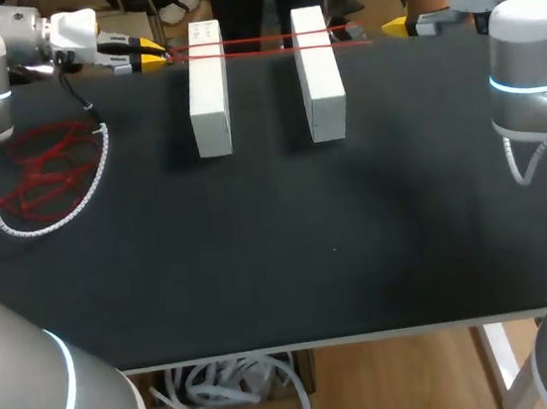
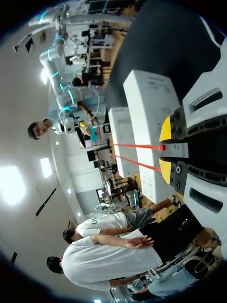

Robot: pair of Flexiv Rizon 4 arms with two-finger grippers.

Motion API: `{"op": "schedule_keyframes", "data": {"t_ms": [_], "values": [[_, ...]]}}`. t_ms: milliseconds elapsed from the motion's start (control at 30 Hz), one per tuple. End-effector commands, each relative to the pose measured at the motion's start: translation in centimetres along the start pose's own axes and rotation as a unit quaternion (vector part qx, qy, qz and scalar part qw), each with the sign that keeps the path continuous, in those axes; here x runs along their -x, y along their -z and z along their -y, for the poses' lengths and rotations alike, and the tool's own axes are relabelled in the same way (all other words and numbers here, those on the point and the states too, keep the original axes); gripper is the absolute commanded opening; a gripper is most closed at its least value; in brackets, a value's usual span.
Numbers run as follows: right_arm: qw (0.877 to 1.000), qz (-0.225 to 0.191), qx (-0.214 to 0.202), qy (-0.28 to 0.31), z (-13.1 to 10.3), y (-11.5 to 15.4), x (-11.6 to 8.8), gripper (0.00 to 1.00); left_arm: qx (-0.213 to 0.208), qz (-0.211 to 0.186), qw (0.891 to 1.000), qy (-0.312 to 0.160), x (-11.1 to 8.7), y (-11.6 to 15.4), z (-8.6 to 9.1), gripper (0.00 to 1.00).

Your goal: Grab the tape and strap the tape.

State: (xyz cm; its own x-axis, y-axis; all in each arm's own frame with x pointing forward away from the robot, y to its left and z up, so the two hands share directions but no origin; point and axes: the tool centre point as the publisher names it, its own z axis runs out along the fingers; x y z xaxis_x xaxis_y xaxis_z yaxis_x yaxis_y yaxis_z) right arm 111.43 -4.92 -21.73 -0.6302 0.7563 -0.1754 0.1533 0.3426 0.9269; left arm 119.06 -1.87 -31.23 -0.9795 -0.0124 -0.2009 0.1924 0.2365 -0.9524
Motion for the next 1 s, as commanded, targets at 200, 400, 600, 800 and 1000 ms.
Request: {"op": "schedule_keyframes", "data": {"t_ms": [200,400,600,800,1000], "values": [[1.0,-0.001,-0.001,0.0,0.0,0.0,0.0,1.0,-0.01,-0.051,0.999,0.003,0.8,-0.7,-0.9,0.11],[1.0,-0.001,-0.001,0.0,0.0,0.0,0.0,1.0,-0.011,-0.052,0.999,0.006,0.8,-0.8,-0.9,0.12],[1.0,-0.001,-0.001,0.0,0.0,0.0,0.0,1.0,-0.013,-0.054,0.998,0.007,0.8,-1.0,-0.9,0.16],[1.0,-0.001,-0.001,0.0,0.0,0.0,0.0,1.0,-0.016,-0.056,0.998,0.007,0.8,-1.3,-0.9,0.15],[1.0,-0.001,-0.001,0.0,0.0,0.0,0.0,1.0,-0.021,-0.06,0.998,0.003,0.8,-1.7,-0.8,0.01]]}}
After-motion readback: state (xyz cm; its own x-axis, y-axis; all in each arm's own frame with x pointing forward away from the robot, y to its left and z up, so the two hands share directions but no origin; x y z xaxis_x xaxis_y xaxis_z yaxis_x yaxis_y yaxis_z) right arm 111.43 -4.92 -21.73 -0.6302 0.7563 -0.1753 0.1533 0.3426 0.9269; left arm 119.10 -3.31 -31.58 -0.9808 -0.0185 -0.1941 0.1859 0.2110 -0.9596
